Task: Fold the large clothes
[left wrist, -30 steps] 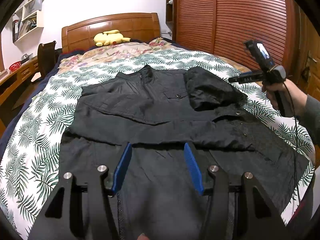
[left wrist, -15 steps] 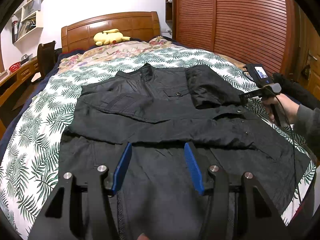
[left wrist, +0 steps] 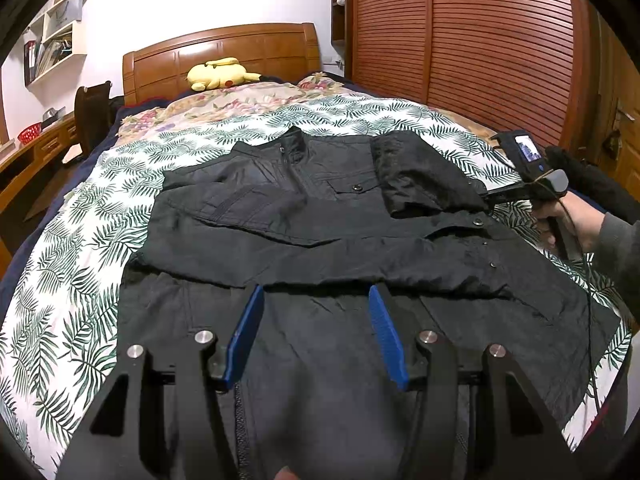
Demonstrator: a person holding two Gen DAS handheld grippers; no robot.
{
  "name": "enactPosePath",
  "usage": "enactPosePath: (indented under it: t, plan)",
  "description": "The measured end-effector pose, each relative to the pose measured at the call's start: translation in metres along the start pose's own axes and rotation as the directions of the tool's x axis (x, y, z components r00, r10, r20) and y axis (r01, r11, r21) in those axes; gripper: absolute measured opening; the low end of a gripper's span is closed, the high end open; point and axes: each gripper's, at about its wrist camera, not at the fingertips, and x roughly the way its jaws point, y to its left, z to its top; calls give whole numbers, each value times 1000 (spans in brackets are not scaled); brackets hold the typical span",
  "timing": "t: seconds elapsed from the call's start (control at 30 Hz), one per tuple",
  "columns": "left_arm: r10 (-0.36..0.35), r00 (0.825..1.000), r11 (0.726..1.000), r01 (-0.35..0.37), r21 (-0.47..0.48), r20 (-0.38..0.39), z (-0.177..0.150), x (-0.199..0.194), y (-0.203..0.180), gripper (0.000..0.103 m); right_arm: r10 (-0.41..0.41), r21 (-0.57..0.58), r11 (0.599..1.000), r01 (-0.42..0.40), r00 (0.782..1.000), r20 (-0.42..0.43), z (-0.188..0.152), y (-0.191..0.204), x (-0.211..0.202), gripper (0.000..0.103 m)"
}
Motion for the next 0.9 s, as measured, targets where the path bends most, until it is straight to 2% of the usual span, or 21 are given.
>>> enactPosePath:
  t: [0.07,0.3,0.43,0.57,0.77,0.83,0.9]
  plan:
    - [-3,1000,1000,3,-1,11,0,-3,0,54,29,-12,1000,-29,999,27,-1,4,-17,12]
    - [-7,999,1000,8,-15,42,1,-20,7,54,113,-100,990,-97,979,172,7,45,-107,10]
    - [-1,998,1000,3,-31,65,0,-32,15,54,196,-190,970,-153,952,234,14,94,-162,10]
    - [15,997,999,-11,-49,82,-2,-42,26,54,272,-282,939,-196,926,262,12,151,-207,10]
    - [34,995,997,-27,-78,92,-11,-59,46,54,345,-366,898,-243,906,247,-3,219,-237,11]
    - [43,995,996,-35,-81,93,-12,-62,50,54,338,-374,898,-231,907,251,-9,233,-237,15]
    - [47,995,996,-39,-86,93,-14,-64,54,54,362,-376,892,-252,895,260,-20,246,-241,19]
